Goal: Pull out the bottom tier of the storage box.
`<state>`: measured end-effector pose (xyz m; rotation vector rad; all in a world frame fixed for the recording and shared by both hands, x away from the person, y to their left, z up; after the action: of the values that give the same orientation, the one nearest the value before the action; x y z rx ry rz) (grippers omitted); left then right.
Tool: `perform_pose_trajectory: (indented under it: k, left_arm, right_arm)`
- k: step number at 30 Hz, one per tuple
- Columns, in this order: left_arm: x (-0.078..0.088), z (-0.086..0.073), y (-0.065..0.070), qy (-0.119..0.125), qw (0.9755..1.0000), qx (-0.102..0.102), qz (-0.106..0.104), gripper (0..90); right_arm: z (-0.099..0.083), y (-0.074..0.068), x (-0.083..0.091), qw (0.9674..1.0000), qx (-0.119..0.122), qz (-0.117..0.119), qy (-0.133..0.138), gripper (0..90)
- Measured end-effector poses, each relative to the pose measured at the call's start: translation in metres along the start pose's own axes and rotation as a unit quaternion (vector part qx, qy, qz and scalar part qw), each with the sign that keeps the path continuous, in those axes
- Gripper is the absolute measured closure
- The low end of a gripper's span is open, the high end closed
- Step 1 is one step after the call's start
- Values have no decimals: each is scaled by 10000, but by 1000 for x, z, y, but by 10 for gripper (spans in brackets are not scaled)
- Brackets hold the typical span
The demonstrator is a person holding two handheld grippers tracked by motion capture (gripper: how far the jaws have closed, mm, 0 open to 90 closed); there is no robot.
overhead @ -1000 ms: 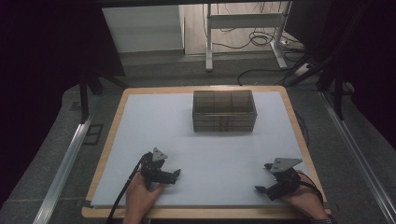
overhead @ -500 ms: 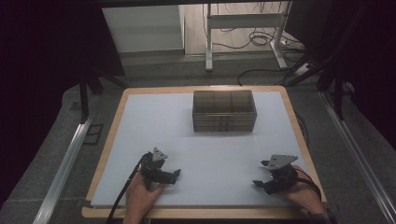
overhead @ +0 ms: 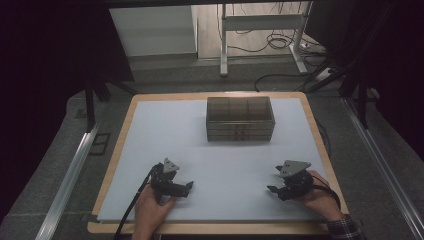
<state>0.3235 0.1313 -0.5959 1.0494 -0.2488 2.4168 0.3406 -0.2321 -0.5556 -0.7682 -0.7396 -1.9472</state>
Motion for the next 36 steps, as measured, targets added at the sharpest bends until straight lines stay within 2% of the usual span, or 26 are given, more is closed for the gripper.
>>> perform_pose_trajectory:
  k: [5, 10, 18, 31, 36]
  left_arm:
    - [0, 0, 0, 1, 10000, 2, -1, 0]
    - [0, 0, 0, 0, 10000, 4, 0, 0]
    - [0, 0, 0, -1, 10000, 2, -1, 0]
    - [0, 0, 0, 0, 10000, 2, 0, 0]
    - [0, 0, 0, 0, 10000, 2, 0, 0]
  right_arm:
    - [6, 2, -2, 9999, 92, -84, -16, 256]
    - [11, 4, -5, 9992, 311, -246, -58, 263]
    - [17, 5, -13, 9963, 642, -558, -150, 311]
    - [28, 11, -26, 9884, 1125, -1006, -181, 390]
    - [34, 13, -29, 9828, 1370, -1225, -167, 437]
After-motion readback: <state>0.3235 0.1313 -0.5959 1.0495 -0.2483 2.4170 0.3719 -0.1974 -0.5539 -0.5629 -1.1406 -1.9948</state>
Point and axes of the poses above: each handheld gripper's, and its own axes: x roughly backward along the jaws, z roughly out of its top, y roughly to its right, the point moved 6 cm from there along -x, roughly forward along the jaws, and after that the axes turned 2 degrees about z, right-handed, at the moved point
